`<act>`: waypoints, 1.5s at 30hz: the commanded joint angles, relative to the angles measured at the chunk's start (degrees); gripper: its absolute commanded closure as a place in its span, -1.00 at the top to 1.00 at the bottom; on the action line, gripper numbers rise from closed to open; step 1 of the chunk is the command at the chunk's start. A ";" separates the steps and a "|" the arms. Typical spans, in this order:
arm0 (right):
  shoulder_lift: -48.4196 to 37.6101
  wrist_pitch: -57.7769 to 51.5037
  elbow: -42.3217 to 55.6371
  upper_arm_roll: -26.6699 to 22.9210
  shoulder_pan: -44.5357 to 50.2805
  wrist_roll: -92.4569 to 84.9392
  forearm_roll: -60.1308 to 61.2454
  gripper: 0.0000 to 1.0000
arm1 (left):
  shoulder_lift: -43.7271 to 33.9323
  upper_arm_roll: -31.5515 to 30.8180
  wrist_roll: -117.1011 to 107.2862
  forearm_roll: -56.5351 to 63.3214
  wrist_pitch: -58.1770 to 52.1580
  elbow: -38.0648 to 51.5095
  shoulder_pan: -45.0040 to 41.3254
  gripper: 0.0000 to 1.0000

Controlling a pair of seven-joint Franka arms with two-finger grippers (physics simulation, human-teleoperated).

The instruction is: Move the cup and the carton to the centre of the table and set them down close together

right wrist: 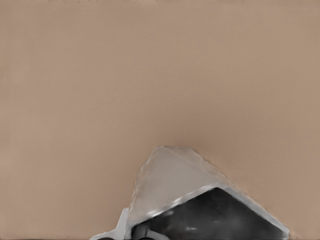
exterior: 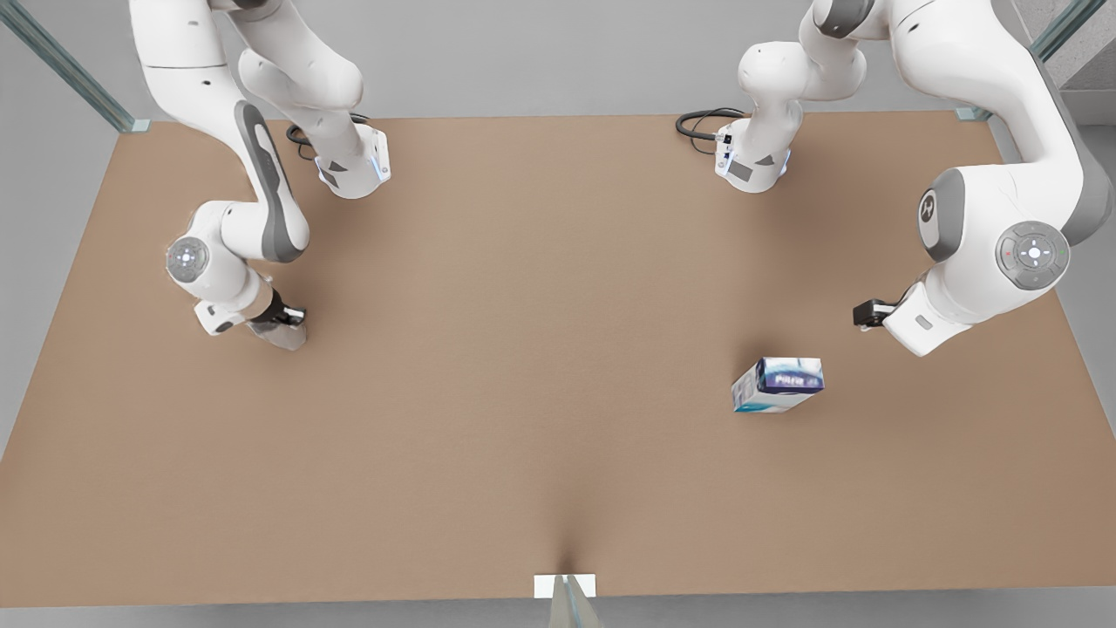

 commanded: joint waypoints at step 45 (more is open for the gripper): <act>57.79 -17.64 87.29 -7.72 46.56 43.68 4.92 0.23 | 1.84 0.88 -67.14 -4.89 5.45 -6.59 -0.32 1.00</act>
